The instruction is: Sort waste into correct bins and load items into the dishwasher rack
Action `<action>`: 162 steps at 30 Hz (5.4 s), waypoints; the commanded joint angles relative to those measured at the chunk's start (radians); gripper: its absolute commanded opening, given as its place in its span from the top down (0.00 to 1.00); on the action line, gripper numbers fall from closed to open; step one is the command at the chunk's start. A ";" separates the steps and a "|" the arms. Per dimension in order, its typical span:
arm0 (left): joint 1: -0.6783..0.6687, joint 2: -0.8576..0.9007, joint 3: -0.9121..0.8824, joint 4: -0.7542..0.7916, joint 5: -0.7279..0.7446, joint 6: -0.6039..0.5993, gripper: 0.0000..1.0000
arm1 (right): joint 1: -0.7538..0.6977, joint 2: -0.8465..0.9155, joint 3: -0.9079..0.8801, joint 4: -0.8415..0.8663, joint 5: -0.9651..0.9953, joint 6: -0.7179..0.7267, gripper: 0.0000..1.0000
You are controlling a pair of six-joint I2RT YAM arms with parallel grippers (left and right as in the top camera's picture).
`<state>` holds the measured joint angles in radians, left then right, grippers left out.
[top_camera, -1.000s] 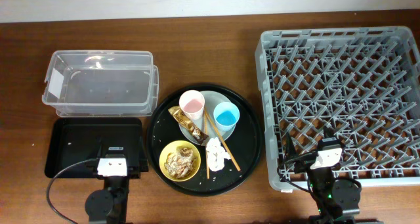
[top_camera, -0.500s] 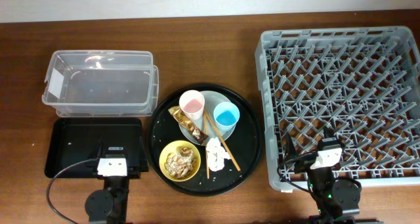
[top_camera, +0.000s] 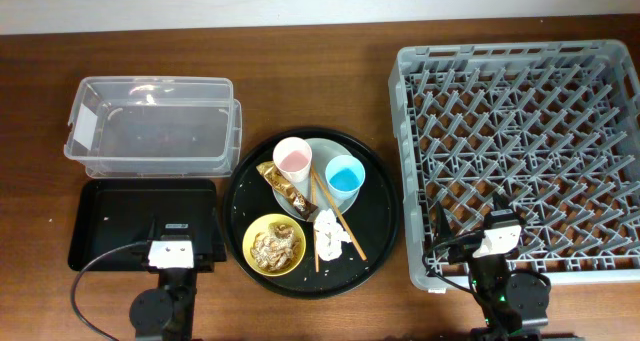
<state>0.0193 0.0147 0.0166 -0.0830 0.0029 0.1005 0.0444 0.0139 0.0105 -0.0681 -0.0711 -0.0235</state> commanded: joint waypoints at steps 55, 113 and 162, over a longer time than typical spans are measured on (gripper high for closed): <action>-0.357 1.362 0.890 -0.513 0.060 -0.726 0.68 | -0.006 -0.008 -0.005 -0.006 0.005 0.002 0.02; -0.035 1.104 0.885 -0.374 -0.212 -0.736 1.00 | -0.006 -0.008 -0.005 -0.006 0.005 0.002 0.02; -0.796 1.555 0.913 -0.800 -0.083 -0.657 0.77 | -0.006 -0.008 -0.005 -0.006 0.005 0.002 0.02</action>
<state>-0.7731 1.5291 0.9386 -0.9073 -0.0608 -0.5453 0.0444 0.0128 0.0105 -0.0681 -0.0711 -0.0238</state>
